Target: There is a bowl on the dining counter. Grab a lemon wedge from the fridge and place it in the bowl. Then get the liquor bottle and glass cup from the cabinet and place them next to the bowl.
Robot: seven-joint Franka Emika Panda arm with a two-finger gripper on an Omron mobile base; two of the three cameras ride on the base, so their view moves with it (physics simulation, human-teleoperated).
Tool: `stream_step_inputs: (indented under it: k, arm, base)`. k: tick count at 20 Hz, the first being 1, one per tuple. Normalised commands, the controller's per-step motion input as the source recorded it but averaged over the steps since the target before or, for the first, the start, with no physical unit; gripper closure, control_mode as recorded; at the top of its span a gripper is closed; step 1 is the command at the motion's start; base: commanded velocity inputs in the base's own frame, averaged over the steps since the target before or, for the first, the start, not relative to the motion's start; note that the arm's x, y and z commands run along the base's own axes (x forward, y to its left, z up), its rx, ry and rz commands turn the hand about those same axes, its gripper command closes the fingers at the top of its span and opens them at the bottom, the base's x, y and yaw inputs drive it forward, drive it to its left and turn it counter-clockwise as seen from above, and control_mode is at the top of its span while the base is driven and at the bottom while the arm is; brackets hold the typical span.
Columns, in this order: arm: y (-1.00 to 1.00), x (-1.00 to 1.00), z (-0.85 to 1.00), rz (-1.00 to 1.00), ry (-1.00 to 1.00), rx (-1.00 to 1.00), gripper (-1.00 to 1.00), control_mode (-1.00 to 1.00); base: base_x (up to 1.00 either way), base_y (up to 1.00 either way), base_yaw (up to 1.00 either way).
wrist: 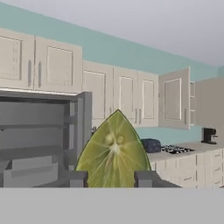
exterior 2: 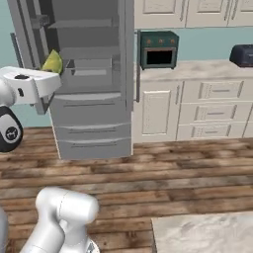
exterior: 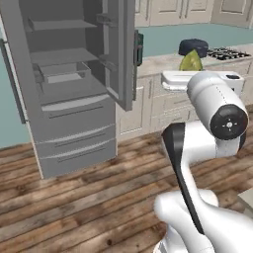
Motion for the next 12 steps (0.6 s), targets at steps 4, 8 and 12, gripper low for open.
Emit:
stream_step_inputs:
  k: [4,8,12]
  arm:
    - [0.00,0.00,0.00,0.00,0.00,0.00,1.00,1.00]
    - [0.00,0.00,0.00,0.00,0.00,0.00,1.00,1.00]
    - [0.00,0.00,0.00,0.00,0.00,0.00,1.00,1.00]
  base:
    - [-1.00,-0.32,-0.33]
    - [-1.00,-0.45,-0.28]
    - [-1.00,-0.56,-0.29]
